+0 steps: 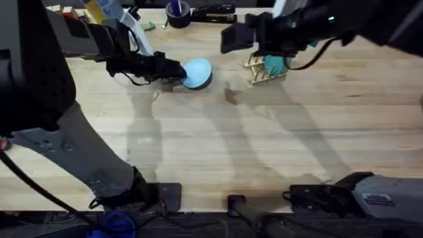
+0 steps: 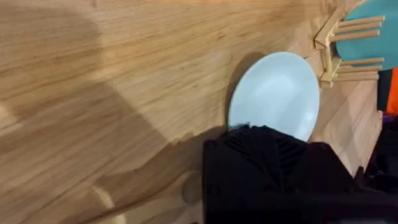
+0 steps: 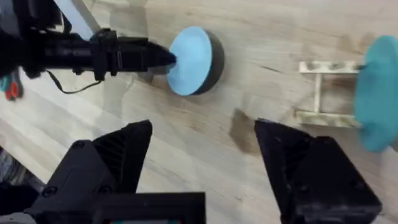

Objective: Pick up the plates from the table one by one and place each into a slot on the dish rack.

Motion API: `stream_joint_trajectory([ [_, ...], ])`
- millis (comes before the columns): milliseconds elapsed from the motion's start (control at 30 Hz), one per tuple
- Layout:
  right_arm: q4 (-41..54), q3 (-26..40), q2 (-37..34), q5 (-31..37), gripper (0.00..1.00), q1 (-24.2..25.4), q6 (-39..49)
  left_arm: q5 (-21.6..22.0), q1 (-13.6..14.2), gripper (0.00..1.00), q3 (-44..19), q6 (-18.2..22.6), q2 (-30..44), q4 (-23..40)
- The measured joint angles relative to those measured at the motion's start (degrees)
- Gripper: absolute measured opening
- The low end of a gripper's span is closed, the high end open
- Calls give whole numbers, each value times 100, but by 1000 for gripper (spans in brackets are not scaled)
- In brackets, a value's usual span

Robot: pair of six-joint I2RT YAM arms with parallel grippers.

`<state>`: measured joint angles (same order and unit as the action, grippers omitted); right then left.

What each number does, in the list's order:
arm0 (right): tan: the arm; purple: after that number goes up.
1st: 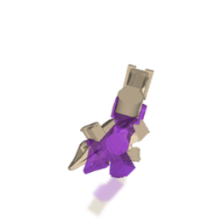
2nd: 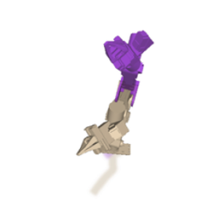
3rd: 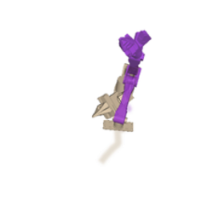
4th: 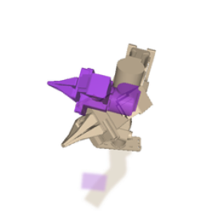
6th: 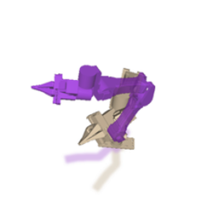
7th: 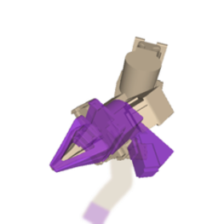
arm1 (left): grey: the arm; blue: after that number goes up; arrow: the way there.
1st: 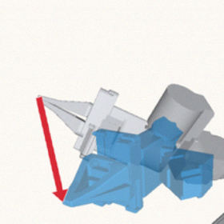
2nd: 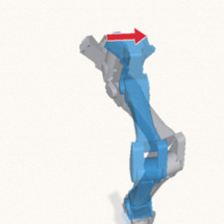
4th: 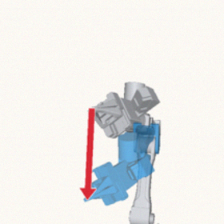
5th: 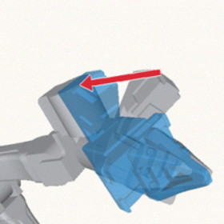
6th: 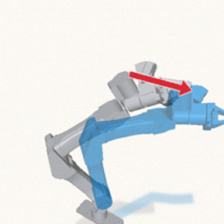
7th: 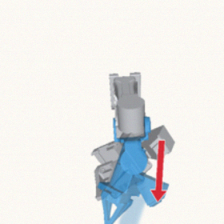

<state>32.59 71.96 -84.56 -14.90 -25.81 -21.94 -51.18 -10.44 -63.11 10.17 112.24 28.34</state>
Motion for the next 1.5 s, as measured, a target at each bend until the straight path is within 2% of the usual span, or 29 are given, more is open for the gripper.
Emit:
stream_joint_trajectory([
  [400,-586,0,-863,-20,994,-491,-192,0,0,40,0,17,-1,15],
  [633,-774,0,-1320,-54,995,-522,-325,2,0,40,-2,17,-1,15],
  [1500,-2192,4,-2346,-103,992,-681,-469,7,0,41,-7,37,0,45],
])
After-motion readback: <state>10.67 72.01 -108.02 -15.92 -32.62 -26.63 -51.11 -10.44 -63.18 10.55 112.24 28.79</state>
